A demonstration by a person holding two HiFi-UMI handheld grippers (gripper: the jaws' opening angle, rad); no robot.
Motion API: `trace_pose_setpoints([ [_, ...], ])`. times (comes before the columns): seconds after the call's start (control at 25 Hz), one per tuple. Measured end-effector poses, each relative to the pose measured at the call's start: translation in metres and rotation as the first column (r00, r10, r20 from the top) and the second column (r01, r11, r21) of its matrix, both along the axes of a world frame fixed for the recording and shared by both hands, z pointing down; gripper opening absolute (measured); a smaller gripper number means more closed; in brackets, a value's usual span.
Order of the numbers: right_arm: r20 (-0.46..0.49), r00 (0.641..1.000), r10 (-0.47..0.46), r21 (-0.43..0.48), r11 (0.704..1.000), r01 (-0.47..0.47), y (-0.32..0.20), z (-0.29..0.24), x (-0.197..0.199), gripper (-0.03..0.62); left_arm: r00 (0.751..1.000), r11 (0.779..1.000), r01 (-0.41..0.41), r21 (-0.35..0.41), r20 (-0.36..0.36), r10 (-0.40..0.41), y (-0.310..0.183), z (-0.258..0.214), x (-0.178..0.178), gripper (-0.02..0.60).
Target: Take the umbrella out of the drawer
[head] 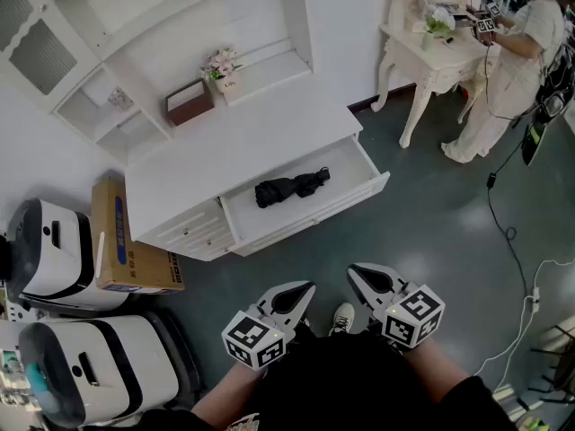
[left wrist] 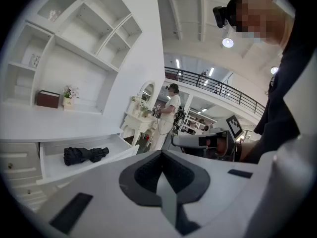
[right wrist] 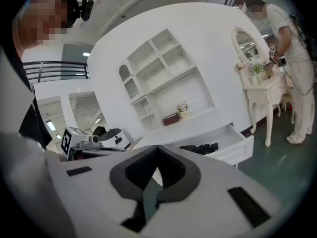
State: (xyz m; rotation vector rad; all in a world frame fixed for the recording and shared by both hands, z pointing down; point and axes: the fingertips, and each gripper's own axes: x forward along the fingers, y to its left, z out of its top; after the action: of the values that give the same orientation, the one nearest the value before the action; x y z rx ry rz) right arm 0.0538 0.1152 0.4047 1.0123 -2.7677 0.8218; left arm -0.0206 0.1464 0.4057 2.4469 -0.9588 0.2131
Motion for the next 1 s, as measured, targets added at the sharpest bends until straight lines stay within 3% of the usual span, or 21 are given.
trace_pose_setpoints([
  [1.0, 0.024, 1.000, 0.000, -0.008, 1.000, 0.000, -0.001, 0.000, 0.011, 0.002, 1.000, 1.000, -0.010, 0.004, -0.004, 0.010, 0.001, -0.001, 0.013, 0.005],
])
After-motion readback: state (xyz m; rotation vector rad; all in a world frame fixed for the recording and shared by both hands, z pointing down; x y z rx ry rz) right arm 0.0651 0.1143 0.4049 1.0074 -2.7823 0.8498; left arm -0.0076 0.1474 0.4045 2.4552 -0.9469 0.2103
